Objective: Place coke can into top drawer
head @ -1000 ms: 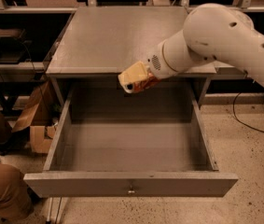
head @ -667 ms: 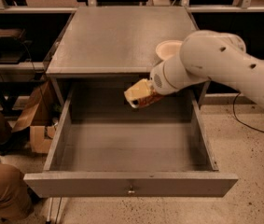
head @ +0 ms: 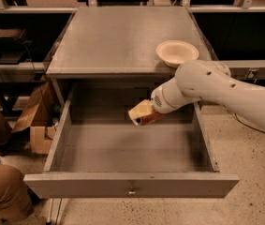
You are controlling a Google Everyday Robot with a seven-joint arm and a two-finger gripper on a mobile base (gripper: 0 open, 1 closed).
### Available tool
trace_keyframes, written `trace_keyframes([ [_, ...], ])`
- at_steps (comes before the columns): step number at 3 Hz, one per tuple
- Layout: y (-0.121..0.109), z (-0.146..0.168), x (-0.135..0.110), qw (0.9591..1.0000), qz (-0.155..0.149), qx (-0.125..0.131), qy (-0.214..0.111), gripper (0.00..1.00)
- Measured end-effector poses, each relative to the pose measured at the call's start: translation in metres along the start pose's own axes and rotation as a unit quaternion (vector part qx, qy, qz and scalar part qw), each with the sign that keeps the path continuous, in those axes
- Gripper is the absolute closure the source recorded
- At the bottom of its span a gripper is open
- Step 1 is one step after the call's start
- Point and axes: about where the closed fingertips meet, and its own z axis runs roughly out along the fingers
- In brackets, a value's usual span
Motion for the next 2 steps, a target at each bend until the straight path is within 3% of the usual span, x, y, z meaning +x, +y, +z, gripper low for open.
trace_keyframes([
  [2,-0.009,0.038,0.036,0.9985,0.009,-0.043,0.033,0.34],
])
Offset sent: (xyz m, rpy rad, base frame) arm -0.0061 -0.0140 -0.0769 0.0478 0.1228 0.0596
